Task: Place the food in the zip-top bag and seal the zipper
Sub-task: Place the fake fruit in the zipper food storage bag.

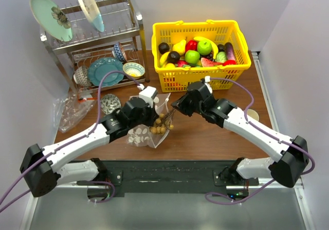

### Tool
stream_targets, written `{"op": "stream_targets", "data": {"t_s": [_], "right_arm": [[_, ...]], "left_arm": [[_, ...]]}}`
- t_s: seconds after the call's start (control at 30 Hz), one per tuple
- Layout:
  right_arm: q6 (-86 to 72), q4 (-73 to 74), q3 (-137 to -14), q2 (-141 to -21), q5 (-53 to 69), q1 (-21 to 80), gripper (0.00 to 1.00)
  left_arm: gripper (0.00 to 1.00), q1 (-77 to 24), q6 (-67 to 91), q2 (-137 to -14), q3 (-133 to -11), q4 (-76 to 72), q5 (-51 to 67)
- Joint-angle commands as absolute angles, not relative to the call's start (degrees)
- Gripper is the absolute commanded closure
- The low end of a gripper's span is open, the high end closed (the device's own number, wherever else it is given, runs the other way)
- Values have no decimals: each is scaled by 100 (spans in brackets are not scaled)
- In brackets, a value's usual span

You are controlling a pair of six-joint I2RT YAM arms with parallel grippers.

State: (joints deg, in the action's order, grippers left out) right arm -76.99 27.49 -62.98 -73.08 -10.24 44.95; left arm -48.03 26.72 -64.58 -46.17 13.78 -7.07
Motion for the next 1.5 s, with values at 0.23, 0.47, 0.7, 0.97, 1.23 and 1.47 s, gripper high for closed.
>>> {"op": "stream_targets", "data": {"t_s": [0.23,0.47,0.7,0.97,1.23,1.47], "right_arm": [[-8253,3427,-6732,-7374,-3988,5581,100],[-8201,3570,-6540,-7208,-5044,5643,100],[-7621,2402,-6021,-6778,-5186,5765,100],[-6883,872,-5371,-6487,-4676,5959,100],[-6347,923,-4922,-6003,-4685,5968,75],[-5960,1370,-4825,-5512,-4781,5968,32]], "left_arm": [[100,-4957,3164,-7066,-5677,1581,-871],[100,-4966,3216,-7110,-6213,2179,-388],[100,-4966,3630,-7374,-6161,1925,474],[100,-4948,3648,-7795,-6301,1635,413],[100,-4948,3507,-7963,-6785,1836,308],[100,-4931,3366,-7875,-6979,1987,395]]}}
